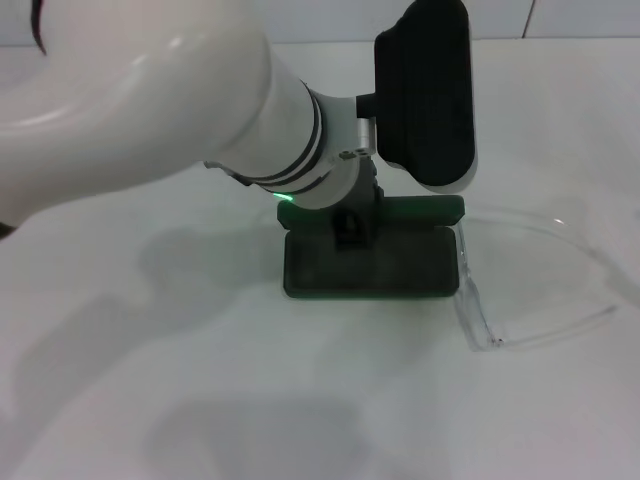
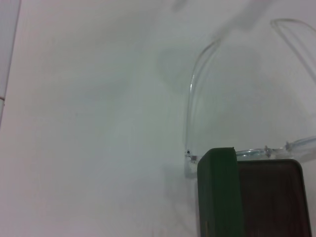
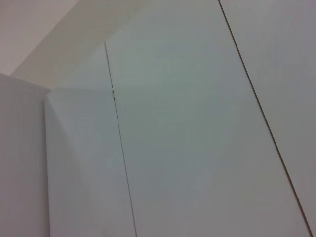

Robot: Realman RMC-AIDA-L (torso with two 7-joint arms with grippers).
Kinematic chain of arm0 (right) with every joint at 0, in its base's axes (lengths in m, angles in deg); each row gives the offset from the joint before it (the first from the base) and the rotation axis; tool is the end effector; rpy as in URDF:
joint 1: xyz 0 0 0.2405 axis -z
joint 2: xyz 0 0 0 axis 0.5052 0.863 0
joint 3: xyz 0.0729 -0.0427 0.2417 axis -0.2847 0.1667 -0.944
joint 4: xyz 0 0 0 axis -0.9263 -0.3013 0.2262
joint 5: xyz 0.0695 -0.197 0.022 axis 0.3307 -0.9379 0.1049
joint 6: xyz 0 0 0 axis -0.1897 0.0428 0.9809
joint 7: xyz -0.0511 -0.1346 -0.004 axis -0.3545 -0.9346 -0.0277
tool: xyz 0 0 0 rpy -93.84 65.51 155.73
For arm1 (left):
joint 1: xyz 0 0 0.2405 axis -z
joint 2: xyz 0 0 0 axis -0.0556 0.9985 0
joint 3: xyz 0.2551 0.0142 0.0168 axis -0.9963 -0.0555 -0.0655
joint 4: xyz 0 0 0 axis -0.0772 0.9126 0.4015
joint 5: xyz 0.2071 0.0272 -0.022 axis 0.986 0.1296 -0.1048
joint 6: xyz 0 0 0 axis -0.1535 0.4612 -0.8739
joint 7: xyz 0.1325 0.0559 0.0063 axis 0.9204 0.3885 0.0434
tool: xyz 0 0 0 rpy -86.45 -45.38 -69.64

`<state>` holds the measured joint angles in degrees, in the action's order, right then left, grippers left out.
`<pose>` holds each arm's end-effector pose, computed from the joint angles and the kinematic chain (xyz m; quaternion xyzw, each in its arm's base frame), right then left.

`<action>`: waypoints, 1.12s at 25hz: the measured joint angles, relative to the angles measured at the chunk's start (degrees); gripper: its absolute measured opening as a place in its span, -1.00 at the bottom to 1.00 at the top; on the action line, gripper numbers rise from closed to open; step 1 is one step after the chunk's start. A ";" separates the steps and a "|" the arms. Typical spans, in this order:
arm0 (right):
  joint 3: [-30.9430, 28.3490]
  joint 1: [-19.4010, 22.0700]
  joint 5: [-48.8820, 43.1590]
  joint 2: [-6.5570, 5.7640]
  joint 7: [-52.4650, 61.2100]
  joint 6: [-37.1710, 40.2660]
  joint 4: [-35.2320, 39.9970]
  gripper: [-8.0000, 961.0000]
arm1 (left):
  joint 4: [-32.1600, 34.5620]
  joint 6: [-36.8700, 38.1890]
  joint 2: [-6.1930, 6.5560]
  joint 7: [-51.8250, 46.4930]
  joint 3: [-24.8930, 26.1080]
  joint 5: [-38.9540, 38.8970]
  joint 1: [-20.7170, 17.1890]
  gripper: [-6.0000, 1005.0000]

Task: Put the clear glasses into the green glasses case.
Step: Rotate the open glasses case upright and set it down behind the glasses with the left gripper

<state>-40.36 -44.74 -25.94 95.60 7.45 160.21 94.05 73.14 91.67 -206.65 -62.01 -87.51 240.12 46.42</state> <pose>0.3256 0.2155 0.1188 -0.7261 0.1283 0.5544 0.3860 -0.0693 0.3359 -0.0864 -0.9517 0.1142 0.2236 0.1766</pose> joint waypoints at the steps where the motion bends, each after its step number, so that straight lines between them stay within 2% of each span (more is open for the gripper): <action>1: -0.01 0.00 0.11 0.01 -0.01 0.08 0.00 0.78 | -0.02 -0.31 0.01 -0.11 -0.20 0.10 -0.09 -0.58; 17: -0.02 0.10 0.60 0.01 -0.71 0.39 0.02 0.78 | -0.15 -1.51 -0.01 -2.00 -1.44 2.93 -0.34 -0.32; 22: -0.02 0.23 0.60 0.01 -0.77 0.22 0.02 0.78 | 0.20 -1.91 0.08 -2.77 -1.20 3.92 -0.35 -0.16; 28: -0.02 0.42 0.60 0.00 -1.54 -0.07 -0.04 0.78 | 1.58 -5.33 0.23 -3.80 0.35 7.57 -0.15 -0.16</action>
<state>-40.38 -44.33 -25.34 95.60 5.91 160.14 94.01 74.71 86.35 -206.42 -65.80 -87.16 247.69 46.27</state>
